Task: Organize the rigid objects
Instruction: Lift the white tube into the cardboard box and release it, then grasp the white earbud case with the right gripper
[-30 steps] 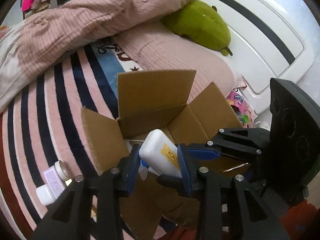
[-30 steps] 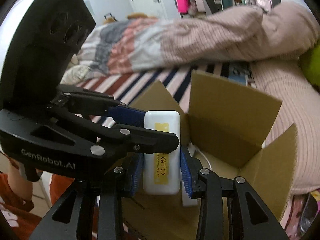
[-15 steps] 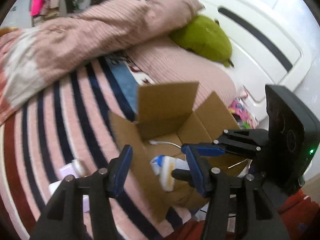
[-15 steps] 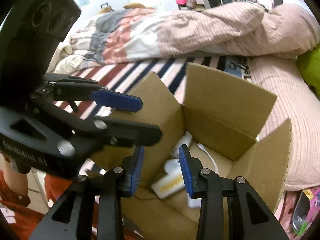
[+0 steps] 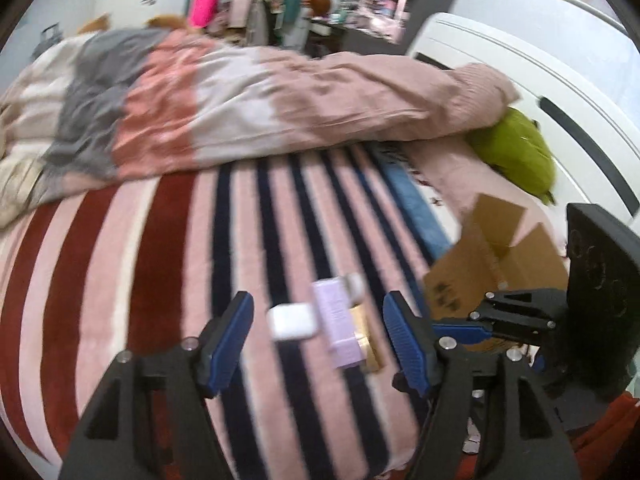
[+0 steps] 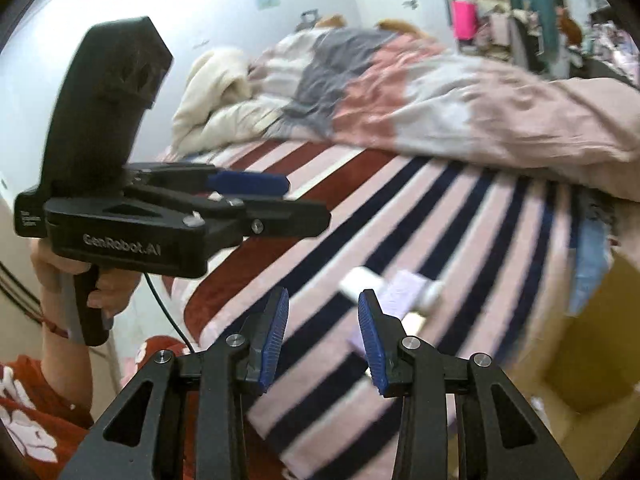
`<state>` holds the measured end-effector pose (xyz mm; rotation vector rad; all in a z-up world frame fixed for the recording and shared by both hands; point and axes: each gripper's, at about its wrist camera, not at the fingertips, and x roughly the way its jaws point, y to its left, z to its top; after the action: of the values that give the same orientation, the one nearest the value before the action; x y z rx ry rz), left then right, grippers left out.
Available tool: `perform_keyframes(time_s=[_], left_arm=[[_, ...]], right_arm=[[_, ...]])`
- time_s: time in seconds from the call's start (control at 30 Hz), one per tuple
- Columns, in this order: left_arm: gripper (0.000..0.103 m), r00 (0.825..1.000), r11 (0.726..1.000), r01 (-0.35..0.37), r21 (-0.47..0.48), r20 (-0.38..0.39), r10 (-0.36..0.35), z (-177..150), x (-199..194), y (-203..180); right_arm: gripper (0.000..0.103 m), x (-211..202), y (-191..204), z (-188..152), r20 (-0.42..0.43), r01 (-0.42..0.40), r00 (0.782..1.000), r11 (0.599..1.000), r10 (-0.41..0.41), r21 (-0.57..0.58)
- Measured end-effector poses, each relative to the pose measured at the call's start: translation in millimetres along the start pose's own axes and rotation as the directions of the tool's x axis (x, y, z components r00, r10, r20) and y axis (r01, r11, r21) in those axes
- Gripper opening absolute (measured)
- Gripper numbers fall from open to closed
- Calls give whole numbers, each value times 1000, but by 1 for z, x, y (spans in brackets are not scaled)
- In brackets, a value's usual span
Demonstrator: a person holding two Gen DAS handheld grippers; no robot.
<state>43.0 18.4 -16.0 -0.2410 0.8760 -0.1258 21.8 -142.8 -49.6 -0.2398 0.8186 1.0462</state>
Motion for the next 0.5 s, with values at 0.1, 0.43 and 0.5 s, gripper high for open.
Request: perform_keyframes(time_s=[0.1,0.43,0.5], left_arm=[[64,1000,998,-21,-57,-13,20,-16,4,33],[64,999,983,-34,-178,-37,28,-47,20,95],[64,999,983,-29,-182,-41,22,-50,23,101]], right_arm=[[32,42,11,2,-66,-17,998,1000,17,7],[46,149,-8,-8,-227,126,971,970,-77,208],[49,160,-10,-9,-237,202,960,954,-148,221]])
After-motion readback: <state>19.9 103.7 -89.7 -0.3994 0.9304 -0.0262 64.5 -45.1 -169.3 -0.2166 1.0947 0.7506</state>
